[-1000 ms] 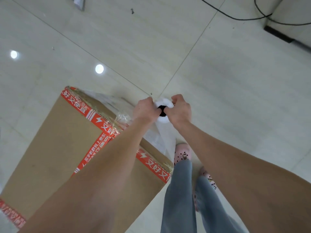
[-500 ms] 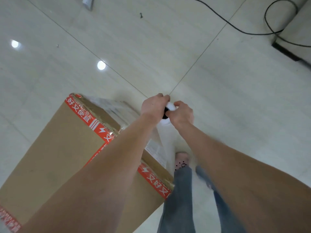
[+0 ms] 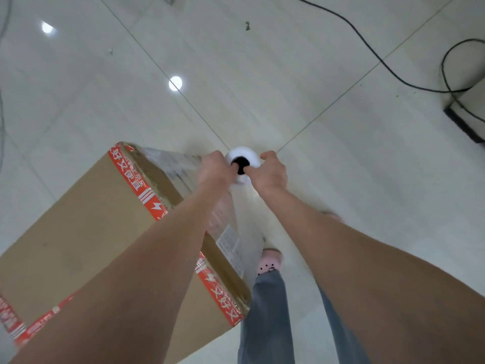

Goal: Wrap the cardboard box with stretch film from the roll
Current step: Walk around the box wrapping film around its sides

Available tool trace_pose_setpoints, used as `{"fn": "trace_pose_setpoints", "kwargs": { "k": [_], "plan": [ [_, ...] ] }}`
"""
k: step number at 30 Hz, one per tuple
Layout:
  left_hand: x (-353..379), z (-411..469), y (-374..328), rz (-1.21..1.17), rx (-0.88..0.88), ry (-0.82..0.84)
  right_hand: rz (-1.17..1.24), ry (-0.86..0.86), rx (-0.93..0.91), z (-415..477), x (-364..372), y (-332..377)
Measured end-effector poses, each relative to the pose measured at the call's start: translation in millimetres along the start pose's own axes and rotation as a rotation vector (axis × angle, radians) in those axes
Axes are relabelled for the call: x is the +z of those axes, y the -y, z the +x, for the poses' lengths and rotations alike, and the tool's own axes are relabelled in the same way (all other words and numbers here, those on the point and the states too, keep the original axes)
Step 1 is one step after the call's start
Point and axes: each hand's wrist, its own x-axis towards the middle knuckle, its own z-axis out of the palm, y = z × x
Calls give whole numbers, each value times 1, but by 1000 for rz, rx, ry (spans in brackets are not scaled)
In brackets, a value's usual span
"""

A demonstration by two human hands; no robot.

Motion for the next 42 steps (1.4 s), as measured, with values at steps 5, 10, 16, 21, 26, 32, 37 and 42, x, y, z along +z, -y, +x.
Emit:
{"fn": "trace_pose_setpoints", "kwargs": {
  "k": [5, 10, 16, 21, 26, 32, 37, 42],
  "plan": [
    [-10, -2, 0, 113, 12, 26, -14, 66, 48, 4, 5, 11],
    [-15, -7, -4, 258, 140, 62, -15, 109, 79, -2, 10, 11],
    [-15, 0, -8, 411, 385, 80, -46, 97, 86, -1, 15, 17],
    [-18, 17, -9, 516, 539, 62, -91, 140, 104, 6, 14, 22],
    [-40, 41, 2, 417, 415, 61, -291, 111, -51, 14, 20, 52],
    [-54, 69, 25, -16, 58, -11, -253, 100, -175, 44, 32, 84],
    [-62, 86, 43, -189, -164, -51, -180, 186, -28, 58, 47, 102],
    [-66, 91, 43, -115, -36, -39, -186, 150, -62, 66, 51, 108]
  ]
}}
